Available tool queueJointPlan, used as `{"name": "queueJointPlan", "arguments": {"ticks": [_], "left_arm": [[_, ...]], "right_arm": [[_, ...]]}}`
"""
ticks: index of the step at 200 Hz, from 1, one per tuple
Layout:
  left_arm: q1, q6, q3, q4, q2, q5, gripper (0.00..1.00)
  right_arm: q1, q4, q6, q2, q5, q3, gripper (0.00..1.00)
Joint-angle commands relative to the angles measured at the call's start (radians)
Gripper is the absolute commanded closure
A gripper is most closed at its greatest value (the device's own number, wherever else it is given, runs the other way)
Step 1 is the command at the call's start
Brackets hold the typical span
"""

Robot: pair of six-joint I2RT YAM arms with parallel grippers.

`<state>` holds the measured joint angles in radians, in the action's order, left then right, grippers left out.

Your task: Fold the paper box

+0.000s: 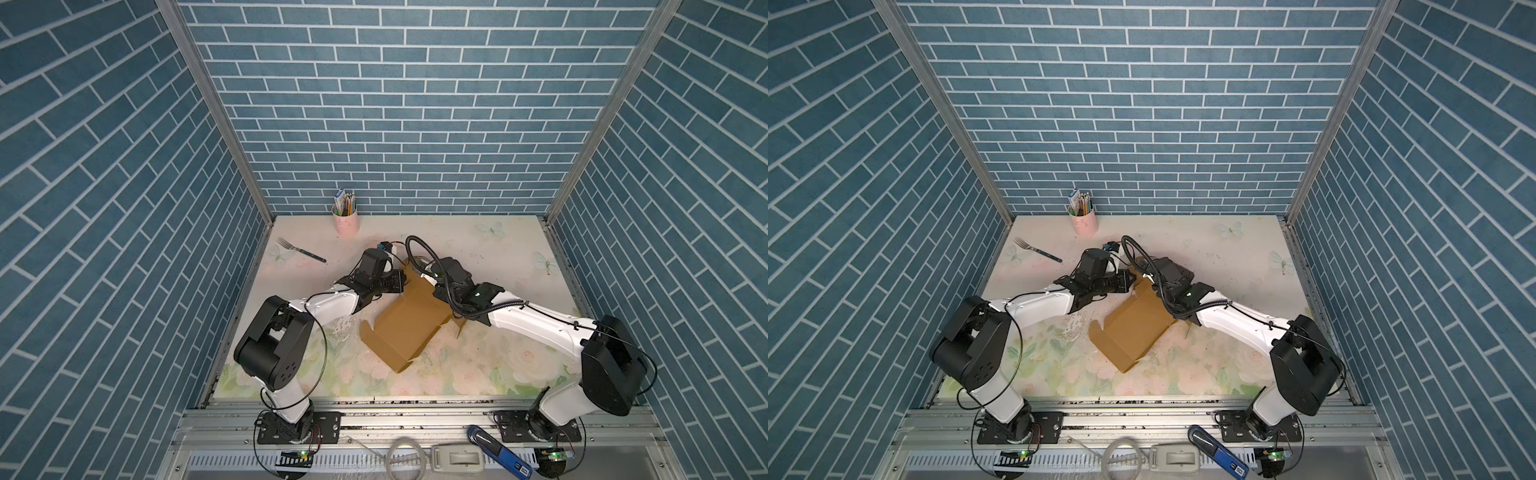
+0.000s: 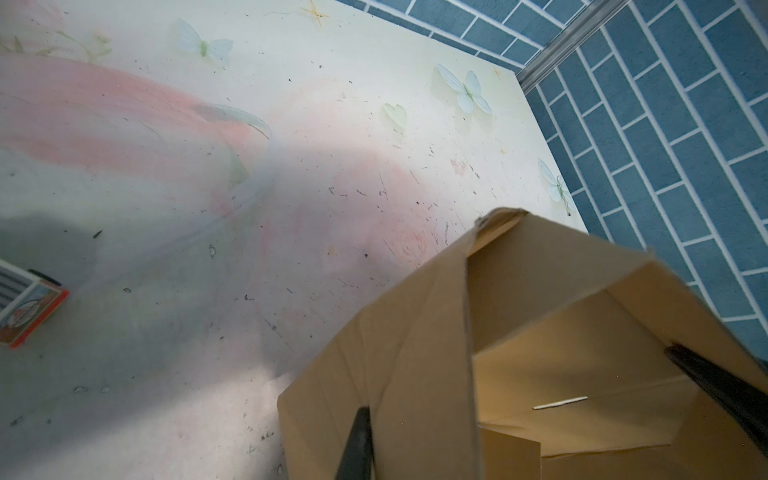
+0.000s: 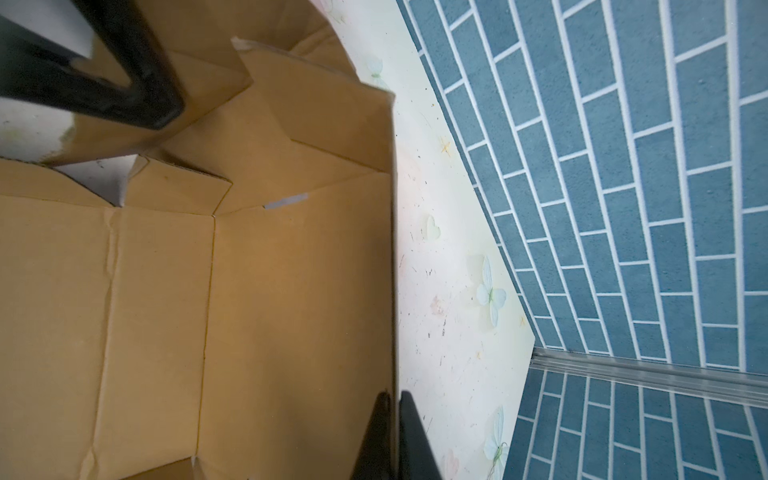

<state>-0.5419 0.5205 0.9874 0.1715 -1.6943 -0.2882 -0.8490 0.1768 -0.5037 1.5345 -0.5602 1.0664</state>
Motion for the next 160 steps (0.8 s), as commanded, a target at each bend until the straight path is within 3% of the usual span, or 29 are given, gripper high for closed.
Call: {"name": "queueJointPlan", "arguments": {"ticks": [1, 65, 160], "left_arm": [[-0.02, 0.02, 0.066, 0.014, 0.012, -0.041, 0.92], [-0.033, 0.033, 0.131, -0.03, -0.016, -0.043, 0.91], [-0.096, 0.074, 0.054, 0.013, 0.013, -0.034, 0.91]], "right_arm": [[-0.004, -0.005, 0.019, 0.019, 0.048, -0.015, 0.92], [0.002, -0.016, 0.019, 0.024, 0.051, -0.018, 0.92], [0.008, -0.024, 0.017, 0.043, 0.037, -0.009, 0.92]]}}
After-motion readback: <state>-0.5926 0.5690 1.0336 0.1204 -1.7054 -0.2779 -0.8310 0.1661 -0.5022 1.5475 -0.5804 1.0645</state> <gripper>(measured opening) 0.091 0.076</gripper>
